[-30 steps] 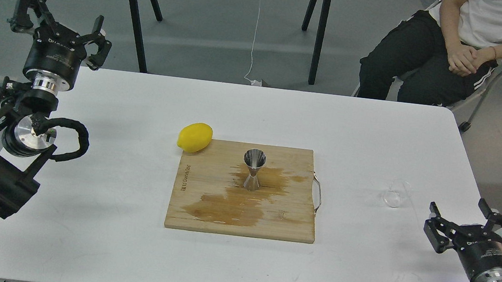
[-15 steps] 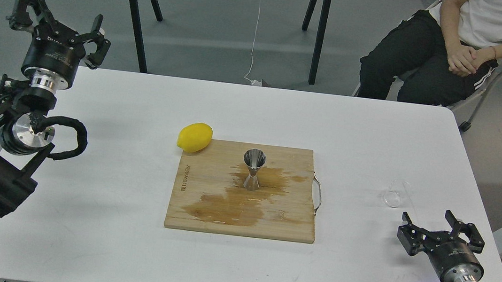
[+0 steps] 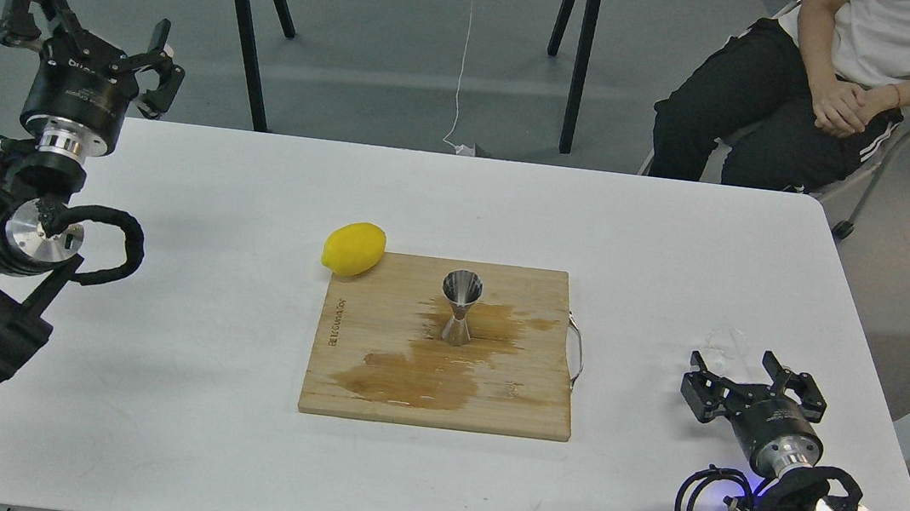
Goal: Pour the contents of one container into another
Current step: 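Move the right gripper toward the small clear glass cup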
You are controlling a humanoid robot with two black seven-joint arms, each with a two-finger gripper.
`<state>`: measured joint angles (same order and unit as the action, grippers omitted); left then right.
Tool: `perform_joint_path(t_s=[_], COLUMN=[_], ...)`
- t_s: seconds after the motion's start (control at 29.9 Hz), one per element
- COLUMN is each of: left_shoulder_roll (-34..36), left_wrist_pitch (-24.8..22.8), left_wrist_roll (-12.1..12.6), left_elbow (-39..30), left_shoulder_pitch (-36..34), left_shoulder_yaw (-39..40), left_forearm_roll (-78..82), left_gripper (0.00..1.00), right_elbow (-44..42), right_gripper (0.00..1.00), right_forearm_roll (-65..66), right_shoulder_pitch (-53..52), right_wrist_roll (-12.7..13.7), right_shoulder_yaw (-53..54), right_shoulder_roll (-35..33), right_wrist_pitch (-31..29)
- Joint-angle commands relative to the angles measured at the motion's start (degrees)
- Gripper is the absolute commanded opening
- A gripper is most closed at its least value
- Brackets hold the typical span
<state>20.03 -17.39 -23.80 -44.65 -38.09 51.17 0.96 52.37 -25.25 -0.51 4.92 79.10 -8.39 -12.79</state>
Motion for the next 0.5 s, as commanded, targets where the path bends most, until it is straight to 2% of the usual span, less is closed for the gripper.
perform_joint_path(t_s=[0.0, 0.2, 0.47], left_shoulder_roll=[0.01, 0.45, 0.54], left_wrist_pitch=[0.43, 0.34, 0.43], left_wrist_roll=[-0.11, -0.20, -0.28], left_elbow=[0.00, 0.00, 0.00], left_shoulder_pitch=[0.12, 0.03, 0.21], left_shoulder_yaw=[-0.01, 0.25, 0.51], left_forearm_roll=[0.01, -0.08, -0.08], left_gripper=[1.00, 1.00, 1.00], right_elbow=[-1.57, -5.70, -8.96], right_gripper=[0.99, 0.97, 0.83], right_forearm_roll=[0.12, 0.12, 0.03], right_shoulder_pitch=[-1.25, -2.30, -4.24], right_wrist_roll=[0.09, 0.18, 0.97], right_shoulder_yaw=[0.00, 0.09, 0.00], right_shoulder_roll=[1.00, 0.92, 1.18], right_wrist_pitch=[-0.13, -3.55, -4.26])
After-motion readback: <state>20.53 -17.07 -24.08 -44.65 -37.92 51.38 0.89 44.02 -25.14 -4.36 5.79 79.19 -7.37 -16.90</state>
